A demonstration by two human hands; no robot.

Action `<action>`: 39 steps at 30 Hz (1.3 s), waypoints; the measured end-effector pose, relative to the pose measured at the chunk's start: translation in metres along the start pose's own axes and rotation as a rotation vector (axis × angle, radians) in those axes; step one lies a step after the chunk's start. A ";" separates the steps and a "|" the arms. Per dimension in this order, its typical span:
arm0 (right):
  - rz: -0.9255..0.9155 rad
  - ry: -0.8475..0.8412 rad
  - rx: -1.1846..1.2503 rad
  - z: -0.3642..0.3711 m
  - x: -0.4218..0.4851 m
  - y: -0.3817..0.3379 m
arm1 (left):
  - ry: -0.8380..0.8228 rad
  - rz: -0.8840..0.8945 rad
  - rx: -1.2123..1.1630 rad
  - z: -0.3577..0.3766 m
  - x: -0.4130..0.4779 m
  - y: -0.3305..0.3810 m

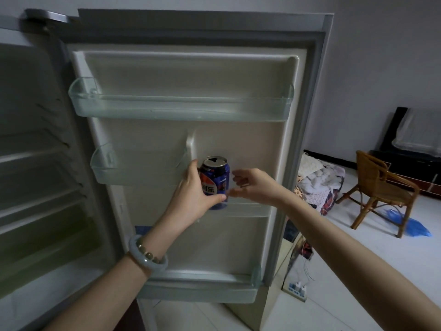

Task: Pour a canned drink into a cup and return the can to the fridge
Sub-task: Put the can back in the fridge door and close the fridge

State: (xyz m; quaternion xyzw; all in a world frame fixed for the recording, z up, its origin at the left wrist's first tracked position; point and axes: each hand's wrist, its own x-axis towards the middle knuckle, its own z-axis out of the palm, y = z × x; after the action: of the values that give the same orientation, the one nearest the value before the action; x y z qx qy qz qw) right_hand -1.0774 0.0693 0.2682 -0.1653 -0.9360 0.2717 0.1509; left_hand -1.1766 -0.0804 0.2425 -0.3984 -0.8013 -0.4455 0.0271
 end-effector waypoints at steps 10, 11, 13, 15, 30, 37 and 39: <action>-0.106 0.384 0.005 -0.020 -0.090 0.022 | 0.311 0.351 0.373 0.001 -0.059 0.013; -0.087 0.408 0.019 -0.018 -0.098 0.029 | 0.304 0.379 0.372 0.004 -0.064 0.014; -0.040 0.441 0.041 -0.015 -0.111 0.047 | 0.254 0.438 0.365 0.013 -0.074 0.016; 0.013 0.448 0.050 -0.012 -0.120 0.065 | 0.186 0.484 0.368 0.025 -0.082 0.019; 0.042 0.246 0.075 -0.019 -0.089 0.190 | 0.129 0.338 0.835 0.142 -0.075 0.070; -0.160 0.119 0.082 -0.032 -0.104 0.206 | 0.208 0.226 0.888 0.150 -0.087 0.076; -0.199 0.089 0.082 -0.032 -0.107 0.205 | 0.215 0.192 0.899 0.148 -0.095 0.078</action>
State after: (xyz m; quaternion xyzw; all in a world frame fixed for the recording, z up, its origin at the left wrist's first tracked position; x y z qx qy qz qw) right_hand -0.9222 0.2052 0.1594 -0.0770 -0.9283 0.2857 0.2250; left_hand -1.0143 -0.0072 0.1695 -0.3710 -0.8669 -0.0887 0.3208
